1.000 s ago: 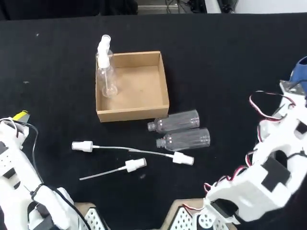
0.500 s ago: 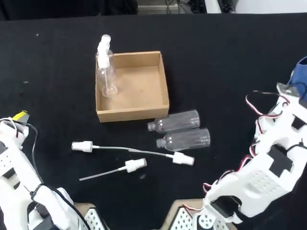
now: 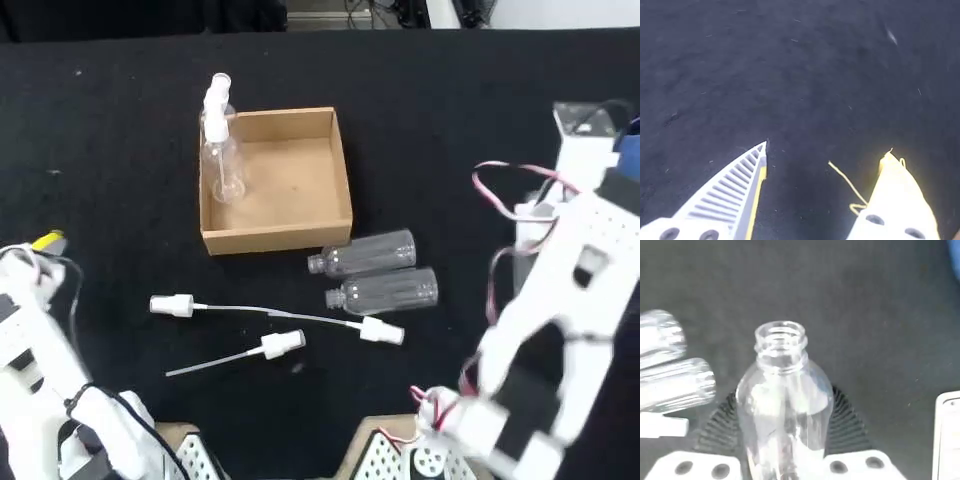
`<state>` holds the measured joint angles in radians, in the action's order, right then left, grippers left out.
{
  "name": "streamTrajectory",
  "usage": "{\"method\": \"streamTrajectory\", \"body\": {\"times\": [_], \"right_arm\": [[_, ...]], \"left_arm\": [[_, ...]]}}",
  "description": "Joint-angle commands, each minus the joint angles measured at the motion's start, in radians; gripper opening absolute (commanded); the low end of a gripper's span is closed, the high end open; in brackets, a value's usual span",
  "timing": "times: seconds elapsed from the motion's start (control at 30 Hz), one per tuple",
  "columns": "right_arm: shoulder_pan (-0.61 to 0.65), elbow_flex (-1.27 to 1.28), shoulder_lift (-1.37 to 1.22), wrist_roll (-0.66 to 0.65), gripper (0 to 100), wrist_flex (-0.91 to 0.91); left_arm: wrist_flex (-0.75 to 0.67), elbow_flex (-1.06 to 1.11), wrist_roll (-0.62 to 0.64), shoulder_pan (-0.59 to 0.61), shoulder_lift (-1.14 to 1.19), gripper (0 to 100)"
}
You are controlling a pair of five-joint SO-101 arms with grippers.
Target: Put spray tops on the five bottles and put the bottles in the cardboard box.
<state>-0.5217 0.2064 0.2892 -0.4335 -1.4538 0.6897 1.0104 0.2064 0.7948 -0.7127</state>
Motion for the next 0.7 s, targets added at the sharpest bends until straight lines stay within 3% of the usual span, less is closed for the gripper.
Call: {"method": "streamTrajectory", "body": {"times": [0.0, 0.13, 0.4, 0.57, 0.67], "right_arm": [[0.101, 0.096, 0.277, 0.032, 1.1, 0.009], [0.207, 0.209, 0.447, 0.035, 1.1, 0.034], [0.218, 0.249, 0.498, 0.035, 1.1, 0.031], [0.222, 0.249, 0.456, 0.034, 1.1, 0.034], [0.221, 0.248, 0.438, 0.028, 1.1, 0.034]], "left_arm": [[0.035, -0.036, -0.094, -0.073, -0.032, 23], [0.226, -0.182, -0.147, -0.145, -0.015, 23], [0.666, -0.427, -0.516, -0.395, 0.224, 23], [0.68, -0.415, -0.589, -0.507, 0.342, 23], [0.595, -0.343, -0.595, -0.536, 0.318, 23]]}}
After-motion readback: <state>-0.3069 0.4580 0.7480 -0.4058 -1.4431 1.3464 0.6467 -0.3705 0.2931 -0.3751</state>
